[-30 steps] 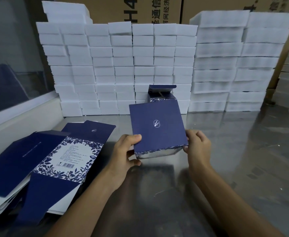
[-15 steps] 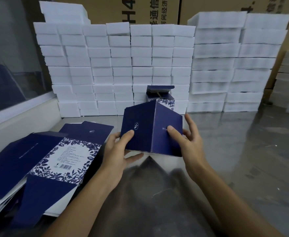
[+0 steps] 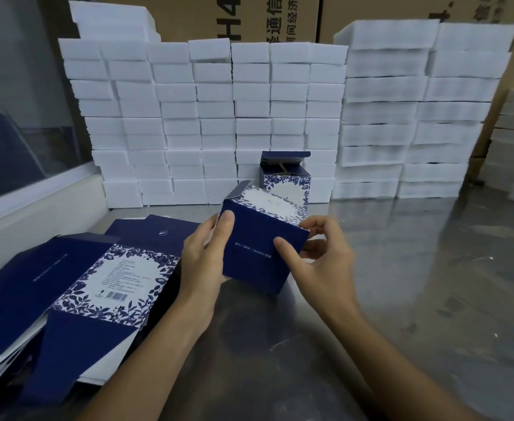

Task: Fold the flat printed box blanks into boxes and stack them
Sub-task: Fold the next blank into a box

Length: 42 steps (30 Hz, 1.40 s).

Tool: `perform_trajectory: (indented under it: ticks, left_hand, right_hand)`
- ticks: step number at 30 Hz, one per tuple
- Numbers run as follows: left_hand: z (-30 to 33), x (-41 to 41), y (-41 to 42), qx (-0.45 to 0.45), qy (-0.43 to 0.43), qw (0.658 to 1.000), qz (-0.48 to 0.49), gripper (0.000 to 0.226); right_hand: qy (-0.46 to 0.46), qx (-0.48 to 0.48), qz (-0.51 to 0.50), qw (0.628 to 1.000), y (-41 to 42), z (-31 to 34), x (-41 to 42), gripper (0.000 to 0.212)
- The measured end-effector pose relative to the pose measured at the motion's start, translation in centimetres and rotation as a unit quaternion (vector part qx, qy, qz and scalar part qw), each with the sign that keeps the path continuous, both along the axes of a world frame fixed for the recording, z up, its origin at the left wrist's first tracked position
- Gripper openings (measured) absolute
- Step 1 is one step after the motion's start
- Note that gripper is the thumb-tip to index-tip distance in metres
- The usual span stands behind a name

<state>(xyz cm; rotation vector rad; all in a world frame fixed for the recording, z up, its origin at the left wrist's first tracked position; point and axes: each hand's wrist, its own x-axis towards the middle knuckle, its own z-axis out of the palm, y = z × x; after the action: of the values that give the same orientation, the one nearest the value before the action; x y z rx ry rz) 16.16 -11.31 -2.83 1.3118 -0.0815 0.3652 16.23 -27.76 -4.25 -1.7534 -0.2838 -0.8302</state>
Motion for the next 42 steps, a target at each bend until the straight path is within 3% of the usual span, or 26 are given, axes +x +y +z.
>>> perform_trajectory:
  ticks: [6, 10, 13, 16, 20, 24, 28, 34, 39, 42]
  left_hand:
    - [0.4, 0.1, 0.7, 0.035, 0.000, 0.992, 0.122, 0.065]
    - [0.3, 0.2, 1.7, 0.040, -0.015, 0.984, 0.172, 0.055]
    - [0.1, 0.2, 2.3, 0.082, -0.048, 0.977, 0.192, 0.051]
    - [-0.1, 0.1, 2.1, 0.106, -0.078, 0.978, 0.162, 0.046]
    - [-0.1, -0.4, 1.4, 0.125, -0.127, 0.977, 0.114, 0.049]
    - [-0.3, -0.6, 0.9, 0.159, -0.131, 0.975, 0.077, 0.058]
    - [-0.8, 0.1, 0.8, 0.155, -0.110, 0.981, 0.046, 0.087]
    - [-1.1, 0.5, 1.4, 0.143, -0.134, 0.980, 0.043, 0.058]
    - [-0.9, -0.4, 0.7, 0.293, -0.205, 0.926, 0.123, 0.058]
    - [-0.7, -0.9, 0.4, 0.362, -0.219, 0.898, 0.125, 0.062]
  right_hand:
    - [-0.138, -0.133, 0.002, 0.981, 2.1, 0.5, -1.5, 0.015]
    - [-0.156, -0.143, 0.037, 0.977, 3.0, 0.6, -2.1, 0.025]
    - [-0.144, -0.116, -0.016, 0.983, 2.6, 0.6, -1.6, 0.020]
    - [-0.064, -0.052, -0.048, 0.995, 1.3, 0.8, -0.7, 0.006]
    - [0.132, 0.082, 0.089, 0.984, 0.4, 0.9, -0.1, 0.023]
    - [0.160, 0.124, 0.173, 0.964, 0.5, 0.7, -0.1, 0.017]
    - [0.149, 0.157, 0.169, 0.962, 0.9, 0.5, -0.1, 0.018]
    - [0.118, 0.147, 0.173, 0.967, 0.7, 0.8, -0.2, 0.016]
    - [0.045, 0.121, 0.102, 0.986, 0.6, 1.0, -0.4, 0.033]
    - [-0.075, -0.019, 0.026, 0.997, 0.5, 1.5, -0.9, 0.033]
